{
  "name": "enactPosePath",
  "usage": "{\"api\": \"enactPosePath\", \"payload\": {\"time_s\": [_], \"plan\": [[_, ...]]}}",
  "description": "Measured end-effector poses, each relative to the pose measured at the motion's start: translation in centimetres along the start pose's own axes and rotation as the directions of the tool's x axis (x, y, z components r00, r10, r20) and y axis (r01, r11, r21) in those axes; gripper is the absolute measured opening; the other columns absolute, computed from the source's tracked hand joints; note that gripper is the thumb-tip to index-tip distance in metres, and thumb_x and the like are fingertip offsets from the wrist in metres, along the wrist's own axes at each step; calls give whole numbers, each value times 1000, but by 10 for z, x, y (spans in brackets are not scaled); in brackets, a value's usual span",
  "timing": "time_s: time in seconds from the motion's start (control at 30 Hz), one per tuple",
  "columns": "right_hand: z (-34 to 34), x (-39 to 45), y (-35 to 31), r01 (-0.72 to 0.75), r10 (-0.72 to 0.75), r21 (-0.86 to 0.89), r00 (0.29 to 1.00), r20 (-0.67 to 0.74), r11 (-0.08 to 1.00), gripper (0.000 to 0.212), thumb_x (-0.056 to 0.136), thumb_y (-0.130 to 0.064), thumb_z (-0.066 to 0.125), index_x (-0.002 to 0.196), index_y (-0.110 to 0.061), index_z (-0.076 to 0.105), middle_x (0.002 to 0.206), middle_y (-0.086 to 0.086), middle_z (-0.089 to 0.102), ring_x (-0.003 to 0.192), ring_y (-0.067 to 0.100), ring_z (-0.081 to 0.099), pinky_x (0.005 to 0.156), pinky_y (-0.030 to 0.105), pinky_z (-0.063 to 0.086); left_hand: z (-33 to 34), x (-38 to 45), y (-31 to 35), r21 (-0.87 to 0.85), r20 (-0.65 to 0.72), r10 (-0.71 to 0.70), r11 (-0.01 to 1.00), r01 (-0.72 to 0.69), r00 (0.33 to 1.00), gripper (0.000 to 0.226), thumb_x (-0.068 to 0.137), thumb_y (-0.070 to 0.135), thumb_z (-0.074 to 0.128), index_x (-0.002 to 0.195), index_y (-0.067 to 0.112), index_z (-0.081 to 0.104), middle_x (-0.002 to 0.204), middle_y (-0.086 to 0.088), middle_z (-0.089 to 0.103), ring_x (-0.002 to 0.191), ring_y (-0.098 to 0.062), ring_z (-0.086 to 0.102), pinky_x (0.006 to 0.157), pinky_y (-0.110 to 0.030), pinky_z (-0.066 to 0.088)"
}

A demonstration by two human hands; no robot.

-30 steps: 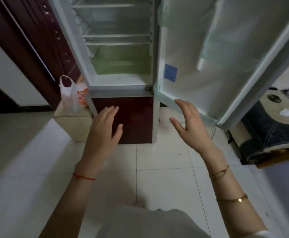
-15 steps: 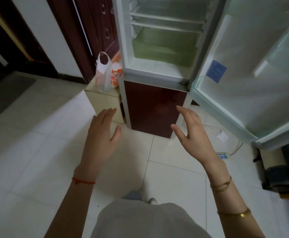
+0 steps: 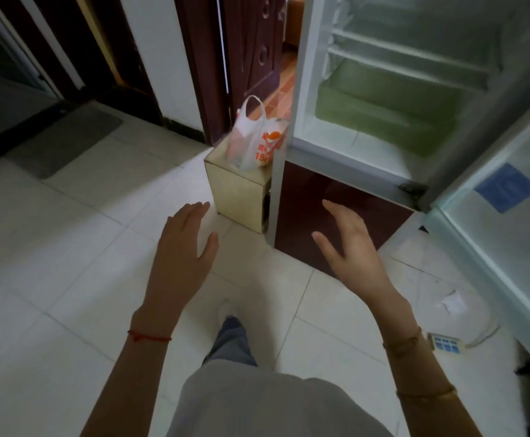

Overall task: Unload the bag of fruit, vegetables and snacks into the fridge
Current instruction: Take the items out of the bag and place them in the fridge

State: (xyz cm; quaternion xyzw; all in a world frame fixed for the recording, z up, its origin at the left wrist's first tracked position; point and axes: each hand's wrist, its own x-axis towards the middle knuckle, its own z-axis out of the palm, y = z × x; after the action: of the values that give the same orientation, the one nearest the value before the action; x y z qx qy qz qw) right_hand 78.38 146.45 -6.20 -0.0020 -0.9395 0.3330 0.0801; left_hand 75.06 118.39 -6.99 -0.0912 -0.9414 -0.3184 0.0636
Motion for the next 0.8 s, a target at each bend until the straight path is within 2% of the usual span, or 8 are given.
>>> {"api": "enactPosePath", "payload": {"time_s": [0.2,0.37,0.43,0.57,0.8], "plan": [[44,110,-24,11,-11,20,1000,1,1000,55,97,-31,57,146,-14,40,147,3,44,140,16,33,113,25,24,-26,99,-50,14,-23,17,1000,-16,1000,50,100,23,55,148,14,43,153,-8,46,146,-23,36,121,-49,28],[81,191,-46,15,-14,43,1000,-10,999,54,96,-33,57,144,-13,41,145,4,46,137,19,37,115,32,30,-45,177,-91,38,9,31,999,-31,999,49,99,21,57,146,12,45,150,-12,49,142,-28,43,115,-56,37],[92,216,-52,-2,3,48,1000,-17,999,54,96,-32,56,144,-13,41,144,4,46,136,18,38,113,28,29,-49,204,-104,40,24,26,999,-27,999,48,100,23,56,145,11,46,149,-12,50,141,-29,44,114,-56,38],[109,258,-55,-35,36,42,999,-19,999,55,96,-35,55,145,-16,39,145,3,46,136,16,39,113,31,32,-53,250,-124,21,64,23,999,-24,998,55,96,36,46,144,11,47,149,-11,51,140,-28,46,113,-55,40],[129,332,-44,-74,76,28,996,-42,997,50,97,-30,57,143,-18,41,137,2,51,127,16,45,102,24,32,-30,337,-147,2,105,55,998,-55,993,54,96,35,48,145,12,47,149,-10,51,140,-26,46,114,-52,40]]}}
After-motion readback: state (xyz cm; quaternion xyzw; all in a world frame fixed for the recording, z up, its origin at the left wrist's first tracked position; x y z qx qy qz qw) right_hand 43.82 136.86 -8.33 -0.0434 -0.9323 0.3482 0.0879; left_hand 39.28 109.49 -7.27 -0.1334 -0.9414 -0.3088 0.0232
